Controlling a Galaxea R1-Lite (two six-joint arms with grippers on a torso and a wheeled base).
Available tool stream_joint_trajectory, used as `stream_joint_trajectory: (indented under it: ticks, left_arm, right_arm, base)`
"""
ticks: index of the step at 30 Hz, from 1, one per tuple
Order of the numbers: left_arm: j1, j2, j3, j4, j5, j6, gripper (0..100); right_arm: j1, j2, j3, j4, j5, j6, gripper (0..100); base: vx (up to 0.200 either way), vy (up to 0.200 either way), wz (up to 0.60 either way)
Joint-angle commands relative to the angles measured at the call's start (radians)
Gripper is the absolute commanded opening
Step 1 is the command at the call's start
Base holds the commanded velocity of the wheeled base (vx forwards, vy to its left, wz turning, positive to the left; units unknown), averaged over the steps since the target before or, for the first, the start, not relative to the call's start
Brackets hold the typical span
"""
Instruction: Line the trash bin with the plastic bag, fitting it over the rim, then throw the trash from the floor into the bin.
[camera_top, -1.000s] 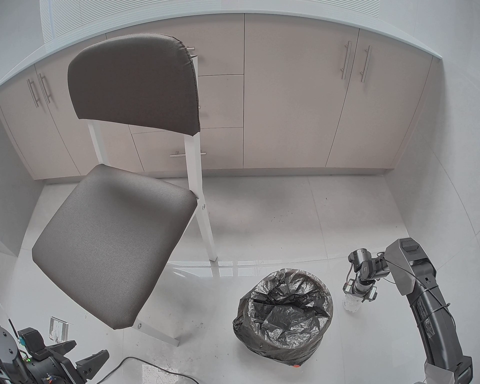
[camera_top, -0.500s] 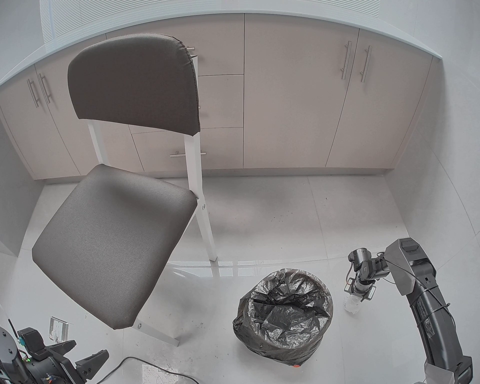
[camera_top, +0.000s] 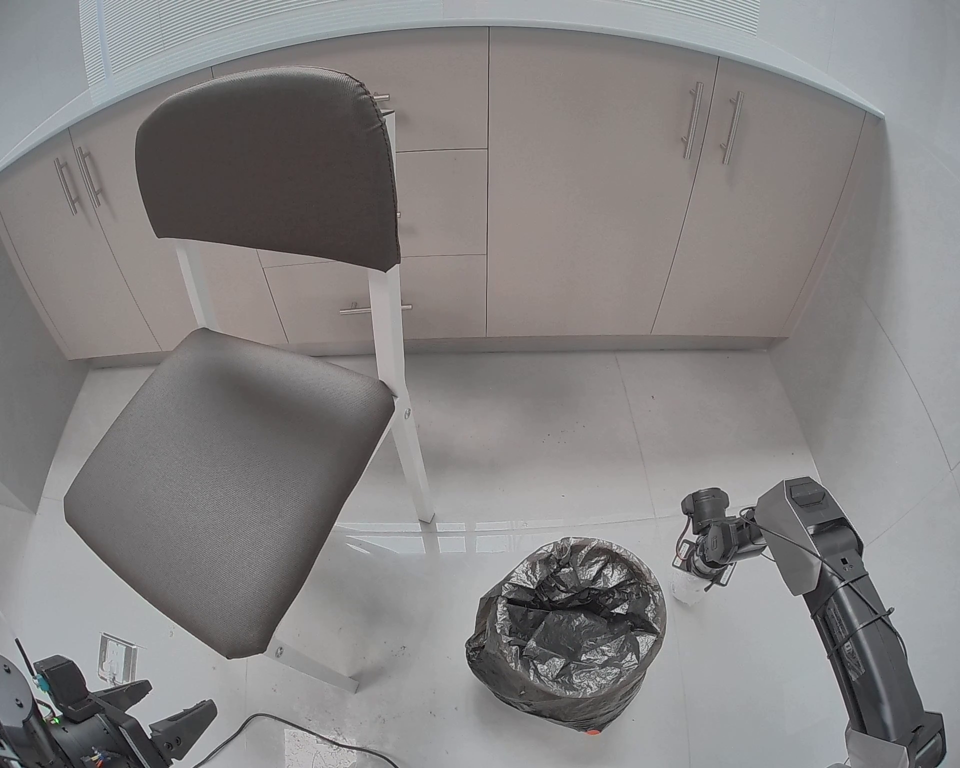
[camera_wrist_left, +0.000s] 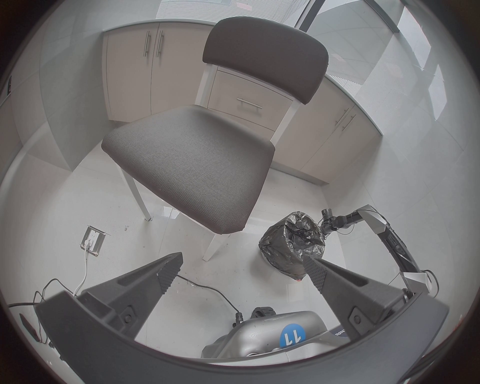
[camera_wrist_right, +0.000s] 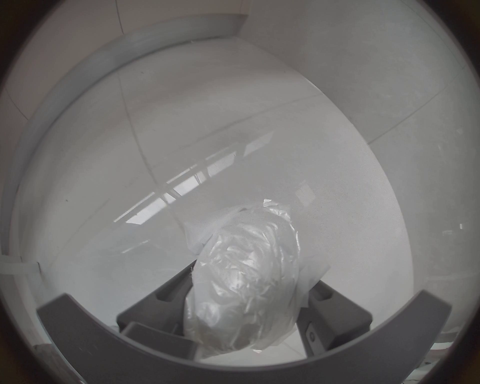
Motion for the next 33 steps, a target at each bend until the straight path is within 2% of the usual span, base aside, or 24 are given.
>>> stream_joint_trajectory:
  ticks: [1, 5, 6, 9, 11, 15, 22, 25, 30, 31, 32, 33]
  left_arm:
    - [0.001, -0.001, 0.017, 0.0, 0.001, -0.001, 100]
    - [-0.001, -0.003, 0.017, 0.0, 0.001, -0.001, 100]
    - [0.001, -0.003, 0.017, 0.0, 0.001, -0.001, 100]
    - [0.001, -0.003, 0.017, 0.0, 0.001, -0.002, 100]
    - [0.001, -0.003, 0.017, 0.001, 0.001, -0.004, 100]
    - [-0.002, -0.003, 0.017, 0.001, 0.002, -0.005, 100]
    - [-0.004, -0.047, 0.017, 0.001, 0.001, -0.004, 100]
    - [-0.007, -0.075, 0.017, 0.001, 0.001, -0.002, 100]
    - [-0.01, -0.088, 0.017, 0.001, 0.001, -0.002, 100]
    - [-0.01, -0.088, 0.017, 0.001, 0.001, -0.002, 100]
    - [-0.01, -0.087, 0.017, 0.001, 0.001, -0.002, 100]
    - [-0.01, -0.087, 0.017, 0.001, 0.001, -0.002, 100]
  right_arm:
    - [0.023, 0.001, 0.0, -0.043, -0.01, -0.014, 0]
    - [0.035, -0.004, 0.0, 0.086, -0.038, -0.026, 0]
    - [0.042, -0.015, 0.0, 0.188, -0.062, -0.029, 0]
    - [0.049, -0.014, 0.0, 0.31, -0.068, -0.034, 0]
    - [0.058, -0.034, 0.0, 0.464, -0.085, -0.048, 0]
    - [0.081, -0.193, 0.0, 0.486, -0.114, -0.049, 0]
    - [0.121, -0.386, 0.0, 0.489, -0.127, -0.152, 0]
    - [0.147, -0.457, 0.0, 0.512, -0.131, -0.154, 0]
    - [0.249, -0.646, 0.0, 0.656, -0.14, -0.152, 0]
    - [0.249, -0.646, 0.0, 0.656, -0.14, -0.152, 0]
    - [0.307, -0.721, 0.0, 0.731, -0.14, -0.16, 0]
    - [0.307, -0.721, 0.0, 0.731, -0.14, -0.16, 0]
  base:
    - [0.0, 0.0, 0.0]
    - [0.0, 0.0, 0.0]
    - [0.0, 0.0, 0.0]
    - [0.0, 0.0, 0.0]
    - [0.0, 0.0, 0.0]
    - [0.0, 0.0, 0.0]
    - [0.0, 0.0, 0.0]
    - [0.0, 0.0, 0.0]
    - [0.0, 0.0, 0.0]
    - [0.0, 0.0, 0.0]
    - [0.0, 0.0, 0.0]
    - [0.0, 0.0, 0.0]
